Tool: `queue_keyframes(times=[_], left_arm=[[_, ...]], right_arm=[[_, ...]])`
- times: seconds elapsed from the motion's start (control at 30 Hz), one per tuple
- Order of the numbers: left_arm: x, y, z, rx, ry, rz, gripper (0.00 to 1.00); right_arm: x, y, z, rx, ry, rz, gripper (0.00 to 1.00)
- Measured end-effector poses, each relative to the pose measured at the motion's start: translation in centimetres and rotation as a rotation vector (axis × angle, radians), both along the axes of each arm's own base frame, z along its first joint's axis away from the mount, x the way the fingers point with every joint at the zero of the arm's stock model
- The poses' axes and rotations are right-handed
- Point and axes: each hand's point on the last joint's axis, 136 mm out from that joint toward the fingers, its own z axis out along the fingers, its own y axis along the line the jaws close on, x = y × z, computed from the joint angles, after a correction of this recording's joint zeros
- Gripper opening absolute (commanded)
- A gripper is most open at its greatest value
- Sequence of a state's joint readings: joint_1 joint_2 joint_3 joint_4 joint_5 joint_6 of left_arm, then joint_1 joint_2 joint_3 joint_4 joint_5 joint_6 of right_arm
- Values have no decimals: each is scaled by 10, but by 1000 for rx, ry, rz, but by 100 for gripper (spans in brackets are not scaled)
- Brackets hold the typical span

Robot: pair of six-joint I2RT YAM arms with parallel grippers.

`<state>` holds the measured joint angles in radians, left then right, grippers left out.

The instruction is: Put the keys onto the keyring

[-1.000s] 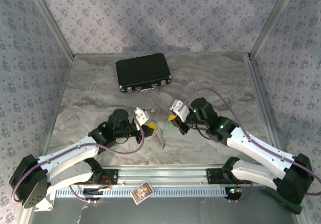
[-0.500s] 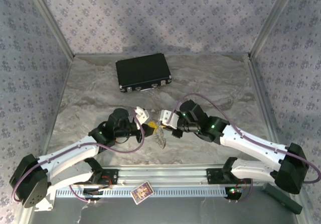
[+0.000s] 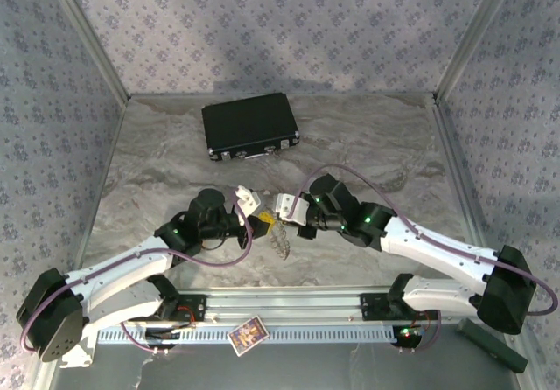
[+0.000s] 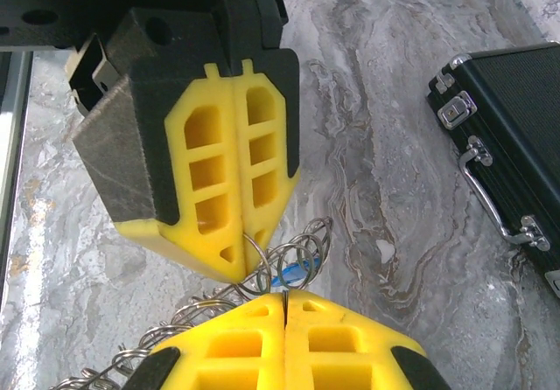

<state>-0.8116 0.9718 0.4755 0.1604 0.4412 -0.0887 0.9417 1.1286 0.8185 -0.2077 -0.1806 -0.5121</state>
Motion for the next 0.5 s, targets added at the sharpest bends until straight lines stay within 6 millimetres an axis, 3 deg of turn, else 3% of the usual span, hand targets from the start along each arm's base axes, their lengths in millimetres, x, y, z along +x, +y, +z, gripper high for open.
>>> queue_keyframes(times=[0.5], left_arm=[[0, 0, 0, 0, 0, -1, 0]], right_arm=[[-8, 5, 4, 12, 6, 48, 0]])
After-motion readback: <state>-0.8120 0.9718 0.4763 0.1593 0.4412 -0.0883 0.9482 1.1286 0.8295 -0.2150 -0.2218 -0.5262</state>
